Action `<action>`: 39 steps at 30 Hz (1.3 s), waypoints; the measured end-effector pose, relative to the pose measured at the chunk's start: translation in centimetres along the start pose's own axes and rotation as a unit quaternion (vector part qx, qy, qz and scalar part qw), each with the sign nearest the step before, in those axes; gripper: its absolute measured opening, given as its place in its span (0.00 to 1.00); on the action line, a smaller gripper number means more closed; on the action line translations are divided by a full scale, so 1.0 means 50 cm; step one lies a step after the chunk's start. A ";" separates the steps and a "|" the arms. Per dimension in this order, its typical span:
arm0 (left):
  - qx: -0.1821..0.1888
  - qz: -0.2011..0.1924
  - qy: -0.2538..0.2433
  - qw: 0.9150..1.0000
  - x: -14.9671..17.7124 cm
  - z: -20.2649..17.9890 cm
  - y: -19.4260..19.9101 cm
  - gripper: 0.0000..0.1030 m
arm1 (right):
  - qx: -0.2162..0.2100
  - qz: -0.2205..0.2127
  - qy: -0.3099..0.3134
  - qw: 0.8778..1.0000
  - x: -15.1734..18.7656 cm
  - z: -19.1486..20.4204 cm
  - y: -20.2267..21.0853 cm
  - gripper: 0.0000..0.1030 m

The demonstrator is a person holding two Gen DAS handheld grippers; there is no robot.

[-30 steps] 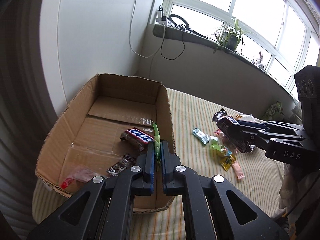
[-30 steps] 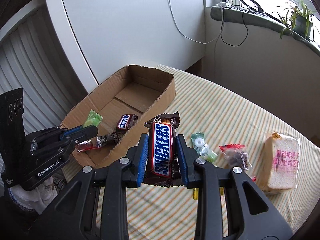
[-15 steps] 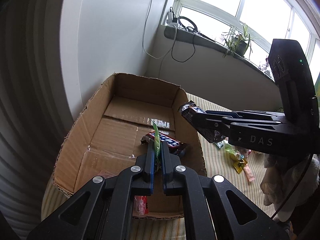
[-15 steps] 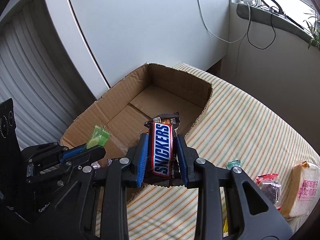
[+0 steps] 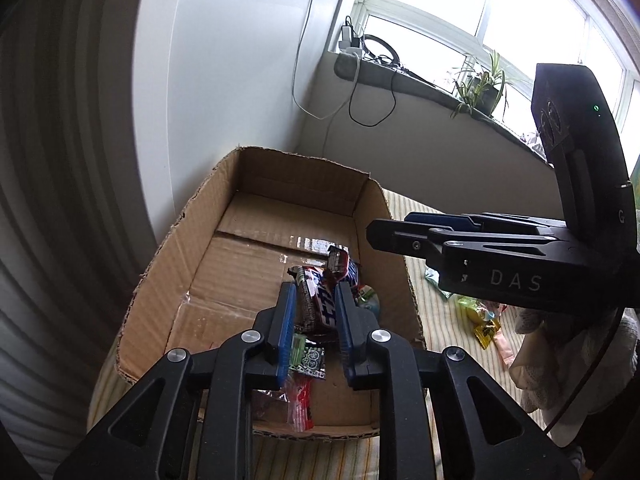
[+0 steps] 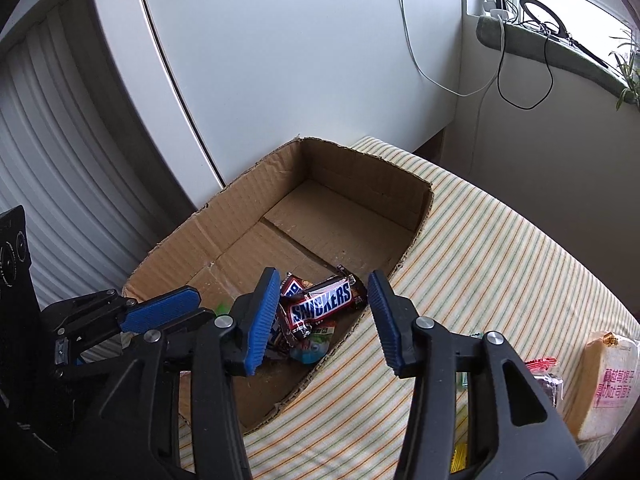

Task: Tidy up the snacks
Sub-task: 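Move both open tools back over the remaining snacks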

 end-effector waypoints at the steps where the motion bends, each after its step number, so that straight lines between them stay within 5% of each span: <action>1: 0.000 0.000 0.001 1.000 0.000 -0.001 0.000 0.18 | 0.002 -0.002 -0.001 1.000 0.001 -0.004 0.005 0.47; 12: 0.019 -0.002 -0.015 1.000 -0.001 -0.059 0.012 0.18 | 0.035 -0.011 -0.026 0.999 0.050 -0.115 0.104 0.47; 23: 0.062 0.012 -0.043 0.997 0.018 -0.169 0.004 0.22 | 0.061 -0.005 -0.089 0.994 0.189 -0.250 0.215 0.47; 26: 0.077 0.020 -0.051 0.996 0.025 -0.202 -0.006 0.29 | 0.052 0.003 -0.100 0.994 0.235 -0.257 0.222 0.47; 39: 0.135 0.099 -0.048 0.985 0.072 -0.293 -0.106 0.29 | 0.047 0.026 -0.097 0.994 0.323 -0.242 0.170 0.47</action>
Point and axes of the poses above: each gripper's, at about its wrist camera, not at the fingertips, and y roughly against the way its jaws point, z to its left, x to its underside, the point moved 2 cm from there along -y, roughly the way its jaws point, and after that the axes turned 5 degrees about -z, right-handed, at the moved point
